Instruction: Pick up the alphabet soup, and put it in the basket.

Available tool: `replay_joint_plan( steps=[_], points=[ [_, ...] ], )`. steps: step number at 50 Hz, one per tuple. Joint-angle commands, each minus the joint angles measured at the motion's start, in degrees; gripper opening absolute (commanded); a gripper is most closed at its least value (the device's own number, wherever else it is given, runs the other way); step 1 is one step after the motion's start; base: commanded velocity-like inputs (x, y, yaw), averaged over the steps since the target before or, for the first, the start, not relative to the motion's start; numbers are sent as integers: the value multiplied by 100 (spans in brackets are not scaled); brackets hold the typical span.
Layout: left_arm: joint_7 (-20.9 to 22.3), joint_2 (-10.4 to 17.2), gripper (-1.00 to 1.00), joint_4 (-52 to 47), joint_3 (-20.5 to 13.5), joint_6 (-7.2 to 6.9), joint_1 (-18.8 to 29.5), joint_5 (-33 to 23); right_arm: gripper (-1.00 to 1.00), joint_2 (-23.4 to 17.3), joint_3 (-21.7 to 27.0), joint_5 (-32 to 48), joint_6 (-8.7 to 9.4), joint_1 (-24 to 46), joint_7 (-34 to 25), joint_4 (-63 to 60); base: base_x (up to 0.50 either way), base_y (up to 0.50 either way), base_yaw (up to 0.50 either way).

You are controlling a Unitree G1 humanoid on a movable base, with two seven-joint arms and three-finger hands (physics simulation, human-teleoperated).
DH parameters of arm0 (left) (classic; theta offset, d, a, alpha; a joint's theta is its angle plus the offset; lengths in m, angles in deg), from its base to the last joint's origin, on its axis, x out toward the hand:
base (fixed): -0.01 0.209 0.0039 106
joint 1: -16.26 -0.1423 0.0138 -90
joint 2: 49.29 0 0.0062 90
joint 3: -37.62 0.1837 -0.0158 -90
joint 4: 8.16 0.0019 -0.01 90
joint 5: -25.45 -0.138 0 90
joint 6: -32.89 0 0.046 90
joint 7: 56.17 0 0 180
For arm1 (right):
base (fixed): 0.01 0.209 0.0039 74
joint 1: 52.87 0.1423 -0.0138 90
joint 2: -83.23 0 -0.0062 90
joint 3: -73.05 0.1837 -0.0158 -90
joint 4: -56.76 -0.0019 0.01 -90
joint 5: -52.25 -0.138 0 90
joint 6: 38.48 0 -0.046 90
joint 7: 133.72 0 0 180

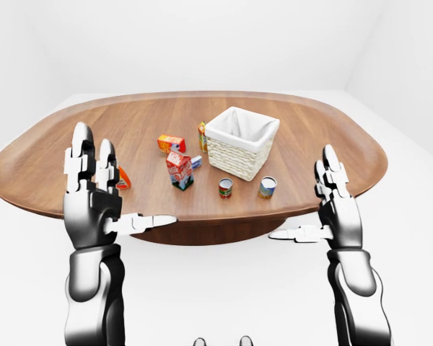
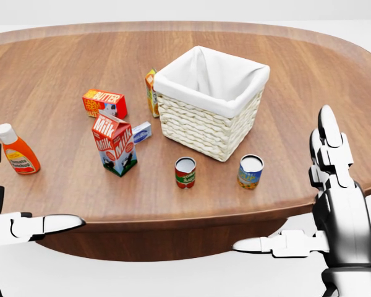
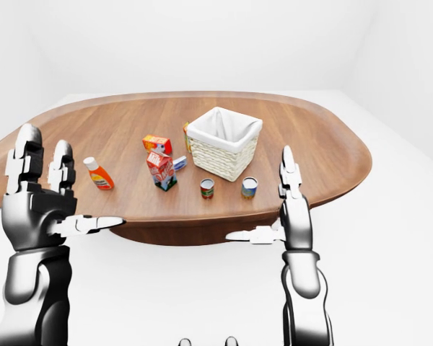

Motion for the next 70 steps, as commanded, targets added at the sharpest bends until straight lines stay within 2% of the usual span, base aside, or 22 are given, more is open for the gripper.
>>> replay_joint_plan(
  steps=[1,18,38,70],
  points=[
    [8,-11,100,-178,-16,0,-39,51,100,3,41,71,0,-29,-18,-81,0,-50,0],
    [59,-42,100,-215,31,0,-90,1,100,-4,-8,140,0,-29,-31,-83,0,-47,0],
    [82,-47,100,-222,35,0,-103,-15,100,-3,-41,184,0,-26,-75,-15,0,0,0],
    [77,-63,100,-233,44,0,-114,-14,100,-7,-62,286,0,-41,-57,-17,31,-11,0]
  ],
)
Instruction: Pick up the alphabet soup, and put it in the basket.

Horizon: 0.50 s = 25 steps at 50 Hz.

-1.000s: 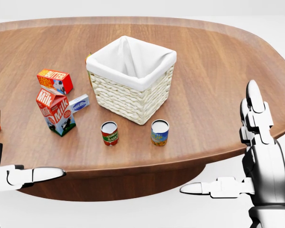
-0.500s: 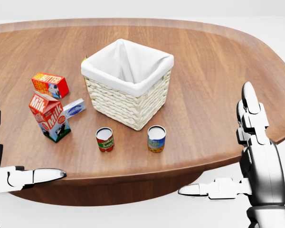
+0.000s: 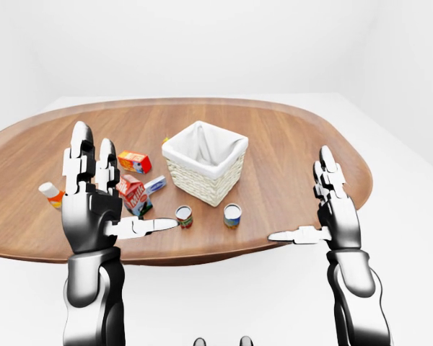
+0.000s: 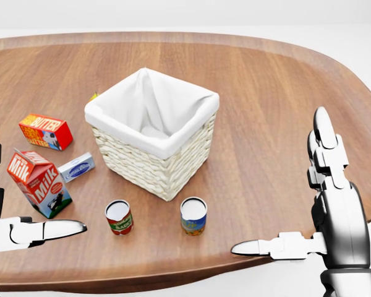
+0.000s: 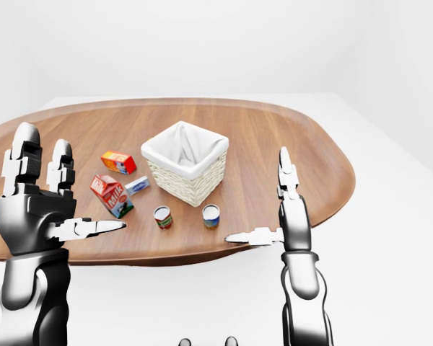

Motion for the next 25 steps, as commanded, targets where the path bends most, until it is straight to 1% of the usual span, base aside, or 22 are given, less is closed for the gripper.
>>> replay_joint_plan(
  steps=[1,11,25],
  points=[
    [-11,-1,100,-17,-4,0,6,9,100,-1,-11,51,0,11,4,21,32,0,0],
    [-25,-1,100,-103,-7,0,-1,28,100,-2,-15,72,0,24,14,54,31,0,0],
    [-20,14,100,46,-24,0,45,25,100,-6,-25,75,0,8,-7,86,32,0,0]
  ],
)
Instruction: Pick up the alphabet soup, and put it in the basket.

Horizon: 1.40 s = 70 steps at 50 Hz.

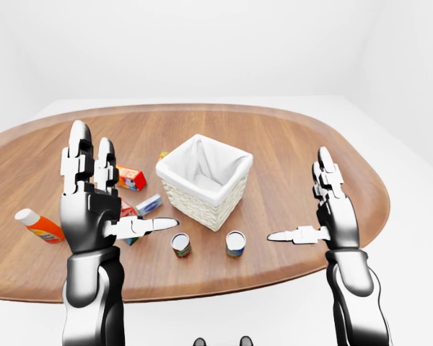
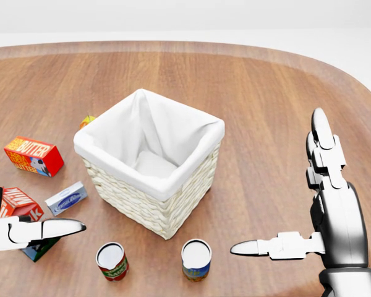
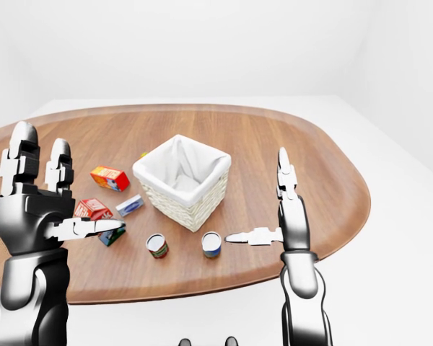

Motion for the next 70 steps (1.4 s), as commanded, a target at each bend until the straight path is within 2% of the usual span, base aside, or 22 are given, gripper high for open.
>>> replay_joint_plan(
  steps=[1,22,38,53,65,68,69,70],
  points=[
    [-1,10,100,70,-14,0,25,8,100,0,-8,13,0,-12,-7,30,32,0,0],
    [-15,-6,100,-6,15,0,-10,-5,100,-1,-25,40,0,-35,-32,34,31,0,0],
    [-35,28,100,-78,-77,0,33,68,100,47,-173,129,0,-186,-1,134,1,0,0],
    [-48,25,100,-71,-63,0,42,55,100,79,-409,144,0,-748,99,600,0,0,0],
    [-58,15,100,-133,-53,0,18,50,100,50,-629,188,-497,-1244,178,980,0,0,0],
    [-57,14,100,-132,-53,0,18,49,100,43,-636,186,-502,-1248,185,985,0,0,0],
    [-45,12,100,-81,-46,0,18,37,100,35,-672,182,-608,-1339,194,1093,0,0,0],
    [-40,12,100,-51,-47,0,22,33,100,29,-679,171,-629,-1356,202,1147,0,0,0]
  ],
)
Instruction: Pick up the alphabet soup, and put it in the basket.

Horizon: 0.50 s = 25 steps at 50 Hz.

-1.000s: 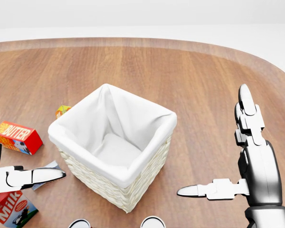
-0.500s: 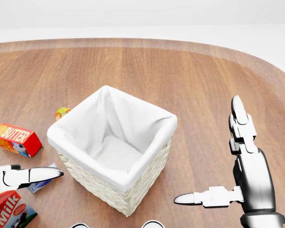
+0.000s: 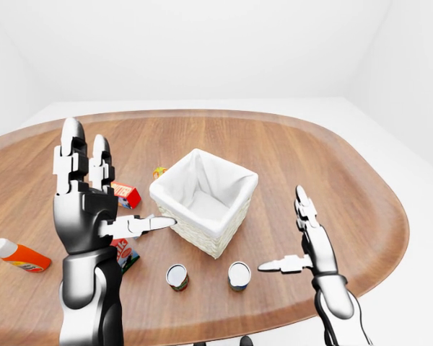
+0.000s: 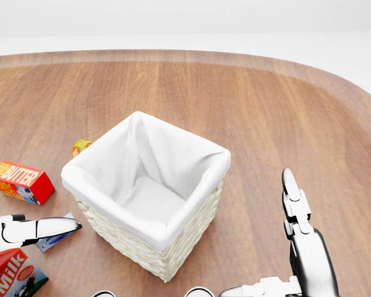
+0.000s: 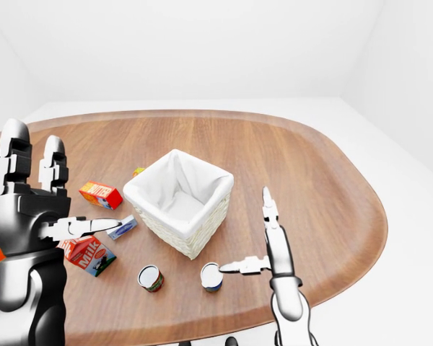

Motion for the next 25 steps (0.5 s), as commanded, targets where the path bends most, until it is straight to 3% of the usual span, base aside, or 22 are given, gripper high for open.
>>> replay_joint_plan(
  steps=[1,8,12,21,25],
  points=[
    [13,-7,100,61,10,0,-6,-18,100,-30,-165,16,-308,-343,68,351,0,0,0],
    [-2,-18,100,-21,36,0,-42,-23,100,-97,-388,128,-221,-532,-21,391,0,0,0],
    [-2,-21,100,-64,34,0,-40,-22,100,-154,-517,147,-306,-593,16,575,0,0,0],
    [4,-17,100,67,35,0,-7,-25,100,-283,-739,346,-150,-526,-39,964,0,0,0],
    [9,-20,100,49,54,0,-31,-37,100,-316,-825,430,-162,-513,-52,1144,0,0,0]
  ],
)
